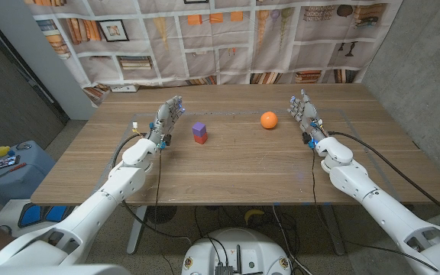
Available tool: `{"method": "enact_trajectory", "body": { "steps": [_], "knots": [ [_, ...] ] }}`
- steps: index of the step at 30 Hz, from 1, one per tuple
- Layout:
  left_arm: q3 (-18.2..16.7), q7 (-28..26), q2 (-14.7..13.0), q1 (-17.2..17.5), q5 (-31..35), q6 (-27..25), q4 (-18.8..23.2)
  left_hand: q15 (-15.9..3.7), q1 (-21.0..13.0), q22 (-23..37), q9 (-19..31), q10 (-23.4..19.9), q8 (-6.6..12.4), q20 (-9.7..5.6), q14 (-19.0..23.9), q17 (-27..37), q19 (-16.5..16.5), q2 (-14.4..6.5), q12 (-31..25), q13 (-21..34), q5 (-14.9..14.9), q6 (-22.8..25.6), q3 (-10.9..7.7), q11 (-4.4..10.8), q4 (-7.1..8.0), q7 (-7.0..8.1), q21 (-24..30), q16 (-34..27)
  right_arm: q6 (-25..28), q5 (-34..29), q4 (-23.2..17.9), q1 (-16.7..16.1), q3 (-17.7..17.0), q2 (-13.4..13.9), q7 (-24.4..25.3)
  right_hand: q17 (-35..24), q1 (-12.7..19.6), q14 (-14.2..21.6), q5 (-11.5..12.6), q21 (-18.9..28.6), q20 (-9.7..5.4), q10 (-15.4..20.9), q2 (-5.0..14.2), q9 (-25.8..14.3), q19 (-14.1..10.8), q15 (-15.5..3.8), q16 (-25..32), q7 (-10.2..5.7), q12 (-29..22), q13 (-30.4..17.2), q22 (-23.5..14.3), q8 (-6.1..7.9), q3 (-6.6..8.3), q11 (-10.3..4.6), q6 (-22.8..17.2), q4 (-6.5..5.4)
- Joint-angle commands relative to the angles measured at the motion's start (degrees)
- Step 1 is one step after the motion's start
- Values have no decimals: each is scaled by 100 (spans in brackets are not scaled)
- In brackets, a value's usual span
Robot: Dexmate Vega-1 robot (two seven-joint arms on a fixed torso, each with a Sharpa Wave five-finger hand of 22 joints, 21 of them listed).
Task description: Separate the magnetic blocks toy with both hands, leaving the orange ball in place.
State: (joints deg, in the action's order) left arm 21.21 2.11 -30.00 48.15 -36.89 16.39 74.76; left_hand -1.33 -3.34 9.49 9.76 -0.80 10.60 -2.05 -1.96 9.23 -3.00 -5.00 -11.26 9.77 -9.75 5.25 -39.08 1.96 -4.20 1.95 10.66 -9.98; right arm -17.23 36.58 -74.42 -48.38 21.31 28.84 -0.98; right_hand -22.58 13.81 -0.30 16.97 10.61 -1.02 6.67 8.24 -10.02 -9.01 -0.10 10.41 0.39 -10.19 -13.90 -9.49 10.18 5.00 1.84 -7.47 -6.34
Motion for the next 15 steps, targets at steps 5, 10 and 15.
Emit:
{"method": "enact_trajectory", "body": {
  "steps": [5, 10, 15],
  "knots": [
    [9, -8, -328, 8, 171, -214, 338, -88, -100, 8, 13, -66, 54, -102, 15, 19, -56, -167, -37, 24, -40, 177, -30, 102, -157, 49, 25, -18, -223, -182, -98, -154, -27, -2, 267, 6, -6, -27, 22, 26, -2, 78, 65, -9, -70, -34, 41, -9, -47, 14, -13, 46, 24, 5, -79, -28],
    [-1, -61, -568, 72, 285, -392, 645, -131, -221, 4, 16, -109, 80, -111, 43, 23, -73, -37, -28, 27, -56, 318, -49, 141, -388, 182, 11, -16, -154, -242, -187, -186, -23, 62, 338, 21, -1, -23, 21, 25, -4, 78, 66, -9, -71, -32, 43, -11, -48, 29, -13, 48, 34, 5, -85, -23],
    [-34, -173, -850, 146, 481, -540, 999, -211, -394, 4, 20, -217, 137, -95, 93, 27, -100, 47, -44, 29, -72, 548, -93, 232, -588, 266, 6, -25, -85, -274, -281, -215, -40, 129, 398, 37, 6, -25, 20, 25, -7, 77, 67, -8, -72, -38, 43, -15, -50, 45, -12, 49, 46, 4, -87, -17]
  ]
}}
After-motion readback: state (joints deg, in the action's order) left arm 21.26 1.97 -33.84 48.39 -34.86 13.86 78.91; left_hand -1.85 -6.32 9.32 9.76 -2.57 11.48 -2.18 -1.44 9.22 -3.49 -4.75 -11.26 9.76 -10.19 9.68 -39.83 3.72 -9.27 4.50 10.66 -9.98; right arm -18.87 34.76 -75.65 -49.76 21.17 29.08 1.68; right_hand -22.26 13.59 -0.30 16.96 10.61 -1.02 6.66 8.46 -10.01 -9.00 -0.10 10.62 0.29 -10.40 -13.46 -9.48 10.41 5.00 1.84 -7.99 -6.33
